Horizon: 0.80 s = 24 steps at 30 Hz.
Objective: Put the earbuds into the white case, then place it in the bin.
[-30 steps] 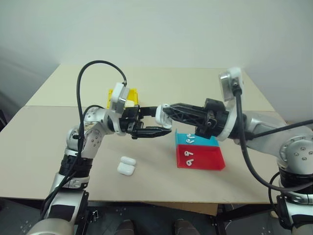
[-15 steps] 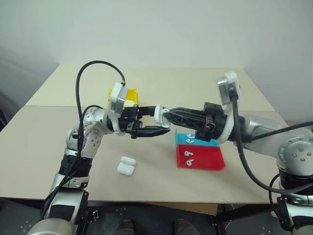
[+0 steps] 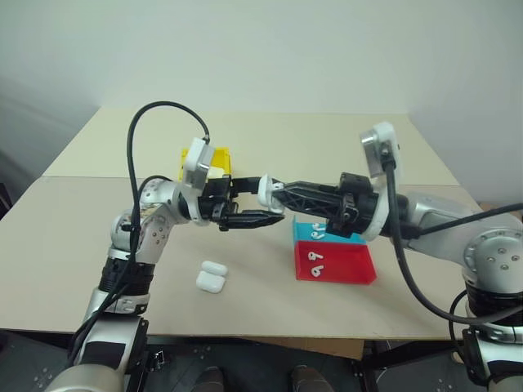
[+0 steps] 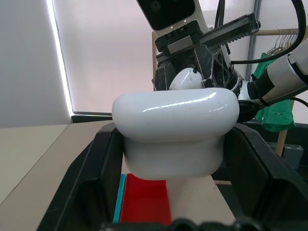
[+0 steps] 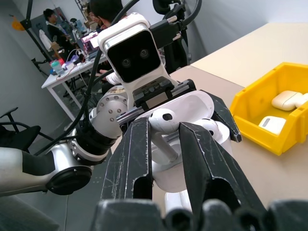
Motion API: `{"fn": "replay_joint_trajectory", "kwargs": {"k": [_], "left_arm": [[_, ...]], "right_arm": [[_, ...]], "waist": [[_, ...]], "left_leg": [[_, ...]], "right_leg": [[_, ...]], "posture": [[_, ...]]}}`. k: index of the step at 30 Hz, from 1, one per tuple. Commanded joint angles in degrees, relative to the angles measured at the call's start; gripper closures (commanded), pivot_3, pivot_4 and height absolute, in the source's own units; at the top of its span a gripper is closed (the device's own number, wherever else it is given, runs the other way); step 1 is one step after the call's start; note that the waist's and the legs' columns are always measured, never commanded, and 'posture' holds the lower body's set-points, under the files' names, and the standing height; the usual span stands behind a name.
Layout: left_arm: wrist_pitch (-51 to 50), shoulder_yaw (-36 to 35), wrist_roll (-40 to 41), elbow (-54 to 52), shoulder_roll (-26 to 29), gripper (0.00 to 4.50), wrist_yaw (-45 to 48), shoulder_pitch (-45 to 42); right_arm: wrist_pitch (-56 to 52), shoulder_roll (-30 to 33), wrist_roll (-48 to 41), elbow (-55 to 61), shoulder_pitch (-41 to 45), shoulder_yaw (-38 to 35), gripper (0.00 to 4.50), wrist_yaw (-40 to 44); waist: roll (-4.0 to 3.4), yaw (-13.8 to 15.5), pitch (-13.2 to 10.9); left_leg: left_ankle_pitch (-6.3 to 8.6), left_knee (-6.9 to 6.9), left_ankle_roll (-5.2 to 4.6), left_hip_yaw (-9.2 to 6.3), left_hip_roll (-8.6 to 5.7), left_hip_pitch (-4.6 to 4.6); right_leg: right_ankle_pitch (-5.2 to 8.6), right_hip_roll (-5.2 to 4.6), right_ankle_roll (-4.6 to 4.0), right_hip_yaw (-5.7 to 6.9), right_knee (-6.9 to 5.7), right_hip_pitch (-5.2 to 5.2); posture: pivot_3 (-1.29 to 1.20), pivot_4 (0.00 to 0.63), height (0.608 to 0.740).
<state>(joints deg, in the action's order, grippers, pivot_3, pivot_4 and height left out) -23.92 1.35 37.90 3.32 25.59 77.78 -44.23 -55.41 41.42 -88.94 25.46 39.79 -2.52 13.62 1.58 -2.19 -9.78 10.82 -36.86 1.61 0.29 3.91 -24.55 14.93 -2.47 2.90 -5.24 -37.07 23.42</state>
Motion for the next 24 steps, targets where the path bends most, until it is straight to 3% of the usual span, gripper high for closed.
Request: {"fn": "replay_joint_trajectory", "kwargs": {"k": [1,15,23,24], "left_arm": [[1.18,-0.83,-0.01,-0.59,-0.22,1.68,-0.23,-1.59],[0.49,-0.96,0.00,-1.67,-0.49,1.68,-1.04,-1.57],[0.42,-1.18,0.01,-1.73,-0.37,1.68,-1.03,-1.57],[0.41,-1.20,-0.03,-1.74,-0.41,1.68,-1.04,-1.58]], "right_arm": [[-0.61,-0.12,0.13,1.49,0.43,0.00,3.80,0.89],[-0.55,-0.21,1.73,2.43,-0.70,0.23,3.80,1.43],[-0.97,0.29,3.41,2.47,-0.88,0.11,1.24,2.50],[-0.99,0.36,3.48,2.49,-0.92,0.03,1.24,2.66]], "waist": [[0.00,-0.02,0.00],[0.00,-0.02,0.00],[0.00,-0.02,0.00],[0.00,-0.02,0.00]], "left_leg": [[0.00,0.00,0.00,0.00,0.00,0.00],[0.00,0.00,0.00,0.00,0.00,0.00],[0.00,0.00,0.00,0.00,0.00,0.00],[0.00,0.00,0.00,0.00,0.00,0.00]], "right_leg": [[0.00,0.00,0.00,0.00,0.00,0.00],[0.00,0.00,0.00,0.00,0.00,0.00],[0.00,0.00,0.00,0.00,0.00,0.00],[0.00,0.00,0.00,0.00,-0.01,0.00]], "posture": [[0.00,0.150,0.740],[0.00,0.150,0.740],[0.00,0.150,0.740],[0.00,0.150,0.740]]}}
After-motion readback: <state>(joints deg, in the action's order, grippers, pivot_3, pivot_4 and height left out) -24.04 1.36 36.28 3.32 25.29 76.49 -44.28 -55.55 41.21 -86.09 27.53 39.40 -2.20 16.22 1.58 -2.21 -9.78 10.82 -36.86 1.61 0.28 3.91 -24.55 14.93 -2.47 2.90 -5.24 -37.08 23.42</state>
